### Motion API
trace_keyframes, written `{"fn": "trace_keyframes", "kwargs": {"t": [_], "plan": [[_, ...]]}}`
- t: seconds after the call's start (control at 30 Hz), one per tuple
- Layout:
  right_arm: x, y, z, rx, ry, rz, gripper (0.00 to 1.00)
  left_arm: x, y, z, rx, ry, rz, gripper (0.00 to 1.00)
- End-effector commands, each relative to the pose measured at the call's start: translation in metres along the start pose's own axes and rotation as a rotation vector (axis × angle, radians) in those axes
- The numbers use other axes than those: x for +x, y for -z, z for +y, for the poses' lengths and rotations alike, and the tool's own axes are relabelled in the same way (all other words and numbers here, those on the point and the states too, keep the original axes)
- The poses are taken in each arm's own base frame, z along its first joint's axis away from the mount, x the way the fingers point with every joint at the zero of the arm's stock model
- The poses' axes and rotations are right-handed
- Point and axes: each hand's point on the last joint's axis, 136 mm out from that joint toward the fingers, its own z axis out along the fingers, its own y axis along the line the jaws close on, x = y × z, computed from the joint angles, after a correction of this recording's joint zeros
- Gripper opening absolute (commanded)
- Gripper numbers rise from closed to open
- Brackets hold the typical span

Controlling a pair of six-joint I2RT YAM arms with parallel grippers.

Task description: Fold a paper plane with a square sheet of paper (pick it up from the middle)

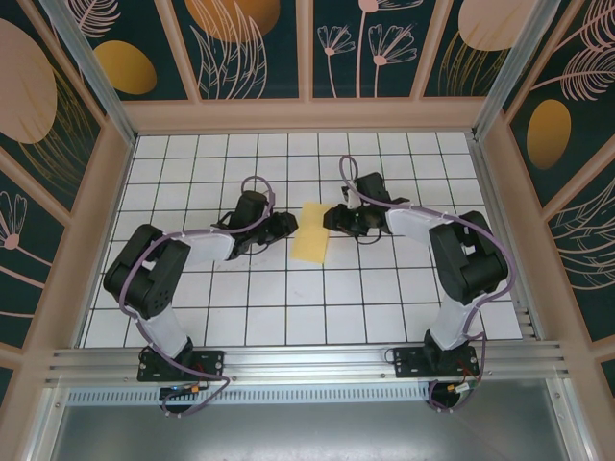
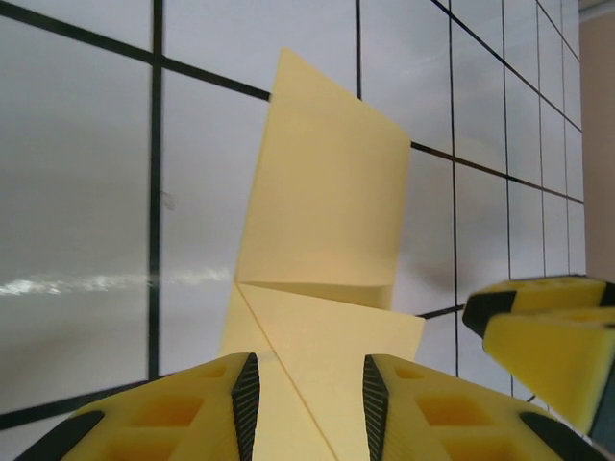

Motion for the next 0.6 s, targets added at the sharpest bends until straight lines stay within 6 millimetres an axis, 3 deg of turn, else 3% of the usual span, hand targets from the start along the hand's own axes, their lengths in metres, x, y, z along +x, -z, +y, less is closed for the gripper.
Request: {"fn": "trace_keyframes", "kwargs": {"t": [0.0, 0.3, 0.57], "plan": [[0.0, -0.007, -0.002, -0.018, 0.017, 0.007, 0.41, 0.001, -0.001, -0.014, 0.045, 0.013, -0.015, 0.37], [0.015, -0.024, -0.006, -0.054, 0.013, 0.09, 0.41, 0.008, -0.009, -0.016, 0.059, 0.035, 0.013, 0.35], [0.019, -0.029, -0.011, -0.062, -0.009, 0.102, 0.21, 0.015, -0.018, -0.018, 0.087, 0.063, 0.048, 0.36]]}}
